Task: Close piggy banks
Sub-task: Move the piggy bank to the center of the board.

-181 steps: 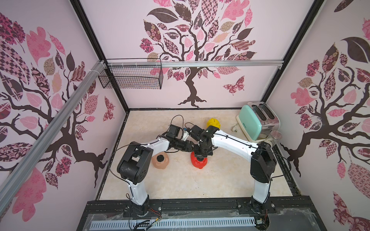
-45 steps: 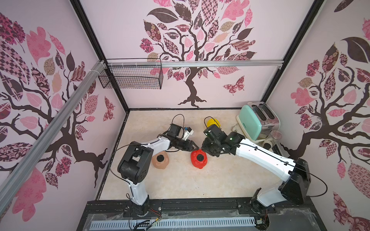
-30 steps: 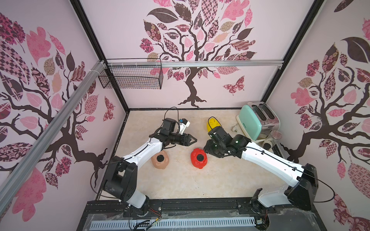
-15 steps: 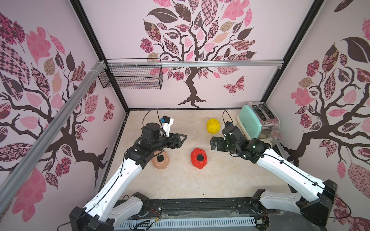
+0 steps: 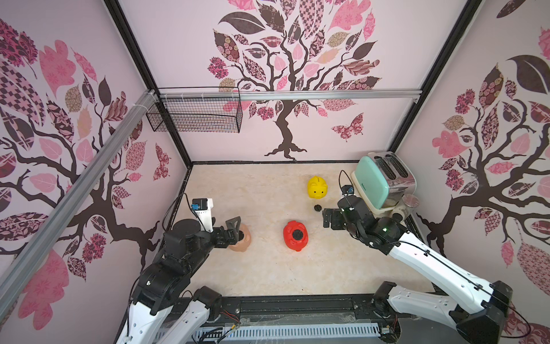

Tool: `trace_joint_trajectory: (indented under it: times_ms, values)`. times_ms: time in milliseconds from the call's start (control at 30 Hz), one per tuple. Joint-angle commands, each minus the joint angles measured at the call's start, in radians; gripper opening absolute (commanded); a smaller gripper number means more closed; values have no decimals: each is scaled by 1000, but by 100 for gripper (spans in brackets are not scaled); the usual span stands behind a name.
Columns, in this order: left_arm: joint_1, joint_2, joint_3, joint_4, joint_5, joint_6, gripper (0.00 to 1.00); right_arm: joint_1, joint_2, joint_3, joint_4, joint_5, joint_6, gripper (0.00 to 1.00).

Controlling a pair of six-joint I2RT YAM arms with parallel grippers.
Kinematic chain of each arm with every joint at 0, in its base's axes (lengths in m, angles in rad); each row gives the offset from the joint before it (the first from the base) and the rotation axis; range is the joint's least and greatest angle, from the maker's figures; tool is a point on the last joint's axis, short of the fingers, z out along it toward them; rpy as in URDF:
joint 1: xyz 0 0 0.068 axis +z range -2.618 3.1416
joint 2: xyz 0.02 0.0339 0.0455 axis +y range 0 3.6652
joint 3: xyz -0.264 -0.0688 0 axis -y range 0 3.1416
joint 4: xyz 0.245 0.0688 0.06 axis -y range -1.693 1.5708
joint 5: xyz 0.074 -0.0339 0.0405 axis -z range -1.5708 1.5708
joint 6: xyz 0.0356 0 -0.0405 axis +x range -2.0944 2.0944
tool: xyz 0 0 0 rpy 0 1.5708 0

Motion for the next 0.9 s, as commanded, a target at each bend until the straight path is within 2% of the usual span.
trace_joint_trajectory:
  times_ms: [0,167,333,400,767,867]
  values:
    - [2,-63,-43,-63,-126,2,95,-29,-12,42,8,37,-43,100]
    - [-7,-180,-98,-27,-114,-3,96,-49,33,108,16,37,-74,100]
    - [-9,-197,-111,-21,-112,-4,96,-169,148,230,29,-141,-58,100]
    - [-9,-193,-110,-21,-111,-4,96,-190,211,291,24,-174,-65,100]
    - [-12,-185,-119,-15,-104,-2,96,-263,537,621,20,-215,-107,100]
    - [-19,-189,-120,-15,-110,-3,97,-274,626,708,15,-181,-112,100]
